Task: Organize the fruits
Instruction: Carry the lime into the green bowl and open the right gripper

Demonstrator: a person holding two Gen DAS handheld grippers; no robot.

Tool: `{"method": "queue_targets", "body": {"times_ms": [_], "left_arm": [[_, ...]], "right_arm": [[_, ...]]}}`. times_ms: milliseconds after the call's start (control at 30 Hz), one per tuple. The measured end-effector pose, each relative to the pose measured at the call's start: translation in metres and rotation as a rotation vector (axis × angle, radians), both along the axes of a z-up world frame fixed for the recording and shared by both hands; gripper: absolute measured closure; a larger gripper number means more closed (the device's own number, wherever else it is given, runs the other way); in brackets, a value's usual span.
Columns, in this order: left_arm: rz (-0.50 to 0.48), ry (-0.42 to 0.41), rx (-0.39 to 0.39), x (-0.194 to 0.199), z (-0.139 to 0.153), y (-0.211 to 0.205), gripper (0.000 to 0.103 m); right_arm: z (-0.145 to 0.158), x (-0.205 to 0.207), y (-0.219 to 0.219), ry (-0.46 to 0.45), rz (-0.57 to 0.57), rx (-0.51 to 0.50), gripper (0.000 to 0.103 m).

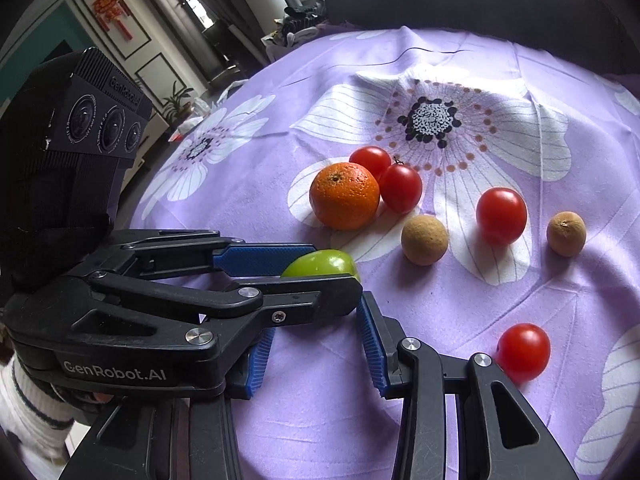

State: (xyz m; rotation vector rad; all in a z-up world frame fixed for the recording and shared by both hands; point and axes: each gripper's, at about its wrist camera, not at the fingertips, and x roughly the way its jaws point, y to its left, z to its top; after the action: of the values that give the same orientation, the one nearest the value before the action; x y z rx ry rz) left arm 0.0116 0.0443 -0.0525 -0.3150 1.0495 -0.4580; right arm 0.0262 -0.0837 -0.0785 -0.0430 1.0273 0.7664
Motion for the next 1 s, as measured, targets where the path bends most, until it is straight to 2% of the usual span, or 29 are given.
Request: {"method": "queue_targets", "body": {"times_ms": [267,533,1000], "left_arm": [[0.001,-0.009,-0.004,-0.006,0.008,-0.003,0.064],[-0.036,-0.064,-0.01,-0.014,0.03,-0.021,0.064],[-0.176,-0.169,0.036,-0.006,0.07,-0.088,0.064]], "right_arm": [[0.003,-0.005,-0.006,-0.008,-0.017,0.029,0.061],[0.025,-0.02,-0.021,-0.071,-0.05,0.034,0.061],[0.065,-0.036,-0.078,-0.194,-0.171,0.086,0.061]]}}
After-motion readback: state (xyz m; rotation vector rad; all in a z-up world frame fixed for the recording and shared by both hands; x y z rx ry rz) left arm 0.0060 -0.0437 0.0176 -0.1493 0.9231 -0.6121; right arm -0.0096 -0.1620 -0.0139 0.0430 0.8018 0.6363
